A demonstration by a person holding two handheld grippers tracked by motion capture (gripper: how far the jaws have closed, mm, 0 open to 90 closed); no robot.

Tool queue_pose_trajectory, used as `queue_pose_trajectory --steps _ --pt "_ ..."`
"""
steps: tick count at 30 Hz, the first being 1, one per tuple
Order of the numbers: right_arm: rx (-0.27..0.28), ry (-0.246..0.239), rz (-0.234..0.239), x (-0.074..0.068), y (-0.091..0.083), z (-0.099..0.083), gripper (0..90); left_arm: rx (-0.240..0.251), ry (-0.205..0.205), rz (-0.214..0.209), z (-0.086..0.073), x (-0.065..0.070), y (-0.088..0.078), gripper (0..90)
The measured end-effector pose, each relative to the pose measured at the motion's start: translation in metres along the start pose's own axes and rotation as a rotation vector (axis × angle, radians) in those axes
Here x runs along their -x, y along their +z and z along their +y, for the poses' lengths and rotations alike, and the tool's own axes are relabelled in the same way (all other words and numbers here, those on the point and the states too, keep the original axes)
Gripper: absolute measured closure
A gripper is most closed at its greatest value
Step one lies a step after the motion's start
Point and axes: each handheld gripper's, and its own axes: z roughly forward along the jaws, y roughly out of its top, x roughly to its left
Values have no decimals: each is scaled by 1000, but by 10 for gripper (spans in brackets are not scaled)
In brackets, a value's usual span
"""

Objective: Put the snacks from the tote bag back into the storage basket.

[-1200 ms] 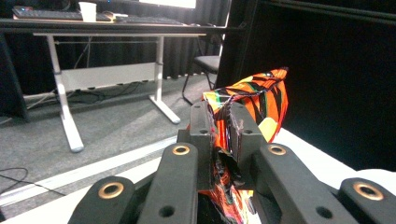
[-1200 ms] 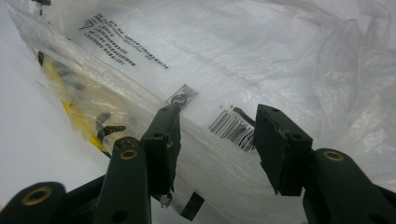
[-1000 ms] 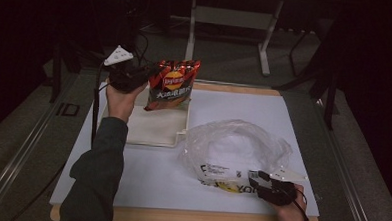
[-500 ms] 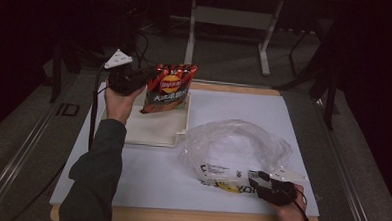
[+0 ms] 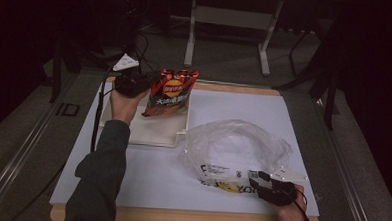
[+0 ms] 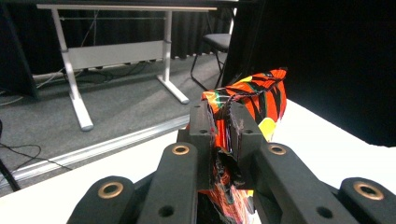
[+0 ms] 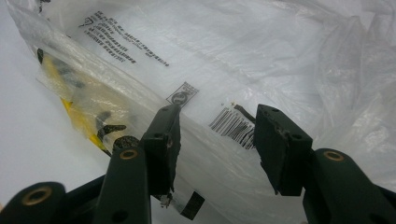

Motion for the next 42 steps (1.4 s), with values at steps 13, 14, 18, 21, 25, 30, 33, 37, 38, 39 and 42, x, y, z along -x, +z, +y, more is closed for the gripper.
queue_pose_trajectory --steps 13,14,18,21,25,30,33,37,38,39,42 --pt "1 6 -2 0 -1 -1 507 -5 -73 3 -19 -11 14 823" --pt "1 6 -3 0 -1 -1 507 -10 -74 3 -20 -12 14 822" --pt "-1 8 -5 0 -1 -2 507 -8 -77 7 -21 -13 15 820" --pt "-2 6 -3 0 -1 -2 507 -10 -81 14 -22 -15 15 815" --pt "-1 6 -3 -1 -1 -1 507 4 -103 32 -27 -17 13 809" --pt "0 6 -5 -1 -2 -1 507 -2 -130 57 -35 -23 13 773" --pt "-1 8 -5 -1 -1 -1 507 -18 -105 86 -35 -22 13 715" --pt "-4 4 -5 -1 -1 -1 507 -40 -101 118 -36 -21 17 644" --pt "-3 4 -5 -1 -1 -1 507 -51 -98 128 -37 -20 18 631" --pt "-3 5 -5 -1 -1 -1 507 -62 -94 135 -38 -19 19 623" --pt "-1 7 -5 0 -2 -2 506 -61 -97 155 -42 -18 22 584"
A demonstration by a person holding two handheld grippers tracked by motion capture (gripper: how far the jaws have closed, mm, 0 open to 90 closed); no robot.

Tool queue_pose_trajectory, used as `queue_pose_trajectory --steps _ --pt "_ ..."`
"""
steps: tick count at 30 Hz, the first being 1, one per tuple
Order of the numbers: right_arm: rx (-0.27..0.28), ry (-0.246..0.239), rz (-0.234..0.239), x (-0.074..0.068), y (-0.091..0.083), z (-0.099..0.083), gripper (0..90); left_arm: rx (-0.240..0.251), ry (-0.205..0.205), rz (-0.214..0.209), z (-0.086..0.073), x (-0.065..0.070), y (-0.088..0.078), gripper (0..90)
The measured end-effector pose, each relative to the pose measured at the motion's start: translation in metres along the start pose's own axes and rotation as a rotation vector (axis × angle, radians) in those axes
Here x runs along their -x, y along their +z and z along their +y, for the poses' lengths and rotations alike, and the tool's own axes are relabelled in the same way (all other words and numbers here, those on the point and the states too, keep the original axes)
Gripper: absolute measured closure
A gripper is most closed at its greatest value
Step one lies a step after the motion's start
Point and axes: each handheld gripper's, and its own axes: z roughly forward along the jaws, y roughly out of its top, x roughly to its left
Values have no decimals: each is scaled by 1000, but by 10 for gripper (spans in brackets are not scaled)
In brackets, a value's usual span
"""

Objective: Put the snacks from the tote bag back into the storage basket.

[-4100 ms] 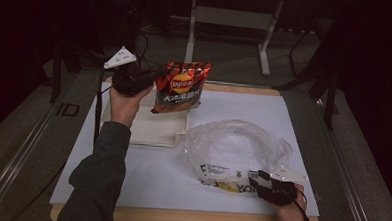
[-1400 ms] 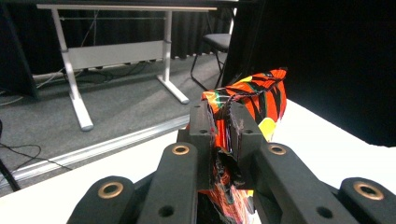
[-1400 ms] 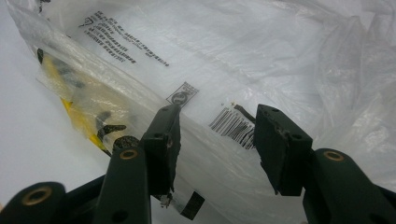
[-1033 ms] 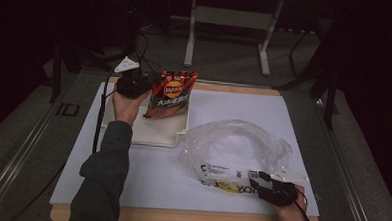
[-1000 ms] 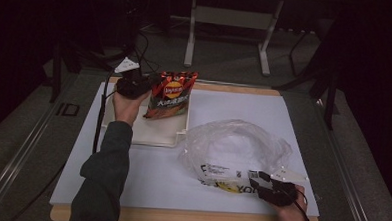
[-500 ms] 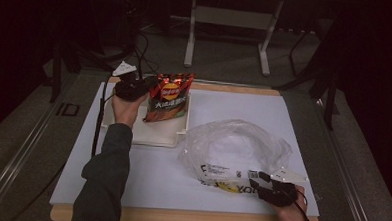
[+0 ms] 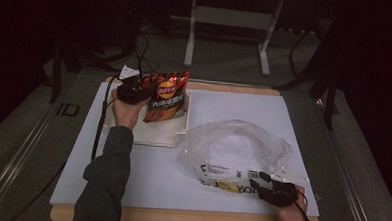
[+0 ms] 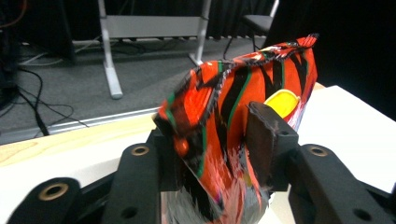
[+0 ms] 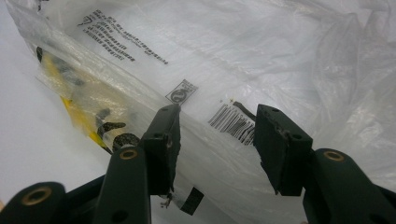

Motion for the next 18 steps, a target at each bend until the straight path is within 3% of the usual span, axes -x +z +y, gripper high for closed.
queue_pose_trajectory --steps 5,11,18 --pt "-1 -2 -1 0 0 0 506 -35 -14 51 -10 -3 5 558" --pt "-3 -3 2 0 1 0 505 -34 -22 64 -14 -6 4 544" --pt "-4 -4 3 -1 2 0 505 -76 -35 80 -28 -8 9 533"
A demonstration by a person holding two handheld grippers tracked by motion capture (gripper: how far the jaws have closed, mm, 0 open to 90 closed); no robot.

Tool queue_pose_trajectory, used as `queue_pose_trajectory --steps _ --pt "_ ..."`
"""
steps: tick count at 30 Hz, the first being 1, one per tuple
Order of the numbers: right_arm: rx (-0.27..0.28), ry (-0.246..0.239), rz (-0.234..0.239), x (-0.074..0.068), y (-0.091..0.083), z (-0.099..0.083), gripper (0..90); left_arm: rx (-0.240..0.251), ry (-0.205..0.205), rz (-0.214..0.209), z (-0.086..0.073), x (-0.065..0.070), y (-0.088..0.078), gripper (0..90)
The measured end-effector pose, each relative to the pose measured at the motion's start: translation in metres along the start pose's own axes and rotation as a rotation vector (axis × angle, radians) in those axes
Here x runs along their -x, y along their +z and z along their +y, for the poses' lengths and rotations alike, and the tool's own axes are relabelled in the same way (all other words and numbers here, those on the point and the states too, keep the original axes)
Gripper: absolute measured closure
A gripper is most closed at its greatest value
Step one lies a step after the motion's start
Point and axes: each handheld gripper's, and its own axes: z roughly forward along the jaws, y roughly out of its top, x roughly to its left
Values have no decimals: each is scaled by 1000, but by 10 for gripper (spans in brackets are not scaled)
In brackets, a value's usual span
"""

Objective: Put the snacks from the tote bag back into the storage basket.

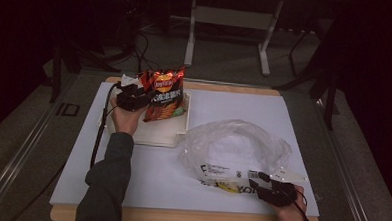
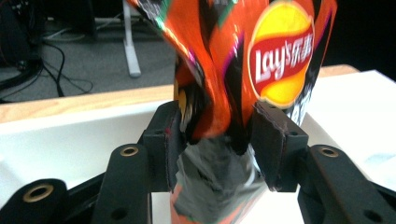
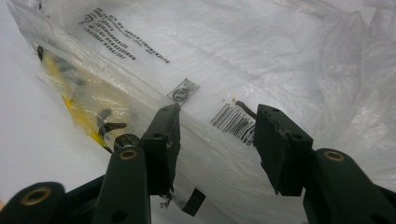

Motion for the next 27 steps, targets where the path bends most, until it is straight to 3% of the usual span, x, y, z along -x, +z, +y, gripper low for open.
queue_pose_trajectory --steps 9,16,20,27 --pt "-3 0 3 -1 1 0 504 -49 8 22 -15 2 9 530" --pt "-5 -1 4 -1 1 0 504 -103 48 62 -20 3 13 530" --pt "-5 -3 3 -1 1 0 504 -101 34 68 -23 1 13 527" --pt "-5 -4 3 -1 1 0 504 -138 2 80 -35 -6 17 534"
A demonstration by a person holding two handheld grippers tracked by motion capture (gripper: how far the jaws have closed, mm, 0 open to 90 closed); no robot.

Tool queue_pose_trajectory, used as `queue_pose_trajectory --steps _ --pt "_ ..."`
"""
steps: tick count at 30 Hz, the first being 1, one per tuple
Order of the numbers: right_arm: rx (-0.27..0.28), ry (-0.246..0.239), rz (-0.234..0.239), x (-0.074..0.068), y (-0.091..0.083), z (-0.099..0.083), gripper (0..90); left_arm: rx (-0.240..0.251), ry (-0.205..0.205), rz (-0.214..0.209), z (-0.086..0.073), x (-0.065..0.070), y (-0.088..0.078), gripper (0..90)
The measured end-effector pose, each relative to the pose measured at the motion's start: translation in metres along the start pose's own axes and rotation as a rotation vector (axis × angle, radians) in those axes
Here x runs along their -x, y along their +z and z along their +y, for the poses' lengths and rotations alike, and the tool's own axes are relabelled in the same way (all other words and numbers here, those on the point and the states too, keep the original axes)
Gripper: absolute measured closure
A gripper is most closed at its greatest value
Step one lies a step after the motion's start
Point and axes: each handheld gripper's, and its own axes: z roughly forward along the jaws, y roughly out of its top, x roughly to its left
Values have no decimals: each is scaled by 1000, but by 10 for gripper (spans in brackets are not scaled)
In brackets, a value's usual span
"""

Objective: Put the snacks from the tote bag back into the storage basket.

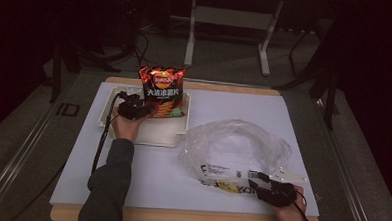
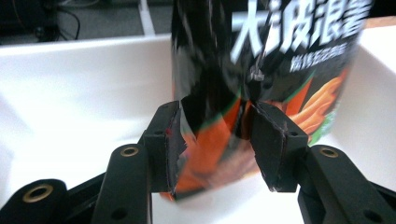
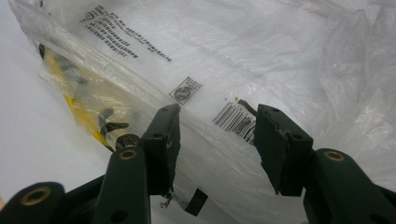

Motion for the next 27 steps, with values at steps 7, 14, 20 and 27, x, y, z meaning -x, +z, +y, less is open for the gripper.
queue_pose_trajectory --steps 7,14,20,27 --pt "-3 2 -1 -1 0 0 503 -25 -9 13 -2 0 4 537" --pt "1 3 -2 0 -1 -1 503 -45 -27 20 -3 -3 5 535" --pt "0 3 -3 0 -1 0 503 -25 -22 8 -2 -3 0 530" --pt "0 -2 -3 0 0 0 503 -4 -8 2 1 -3 -9 529"
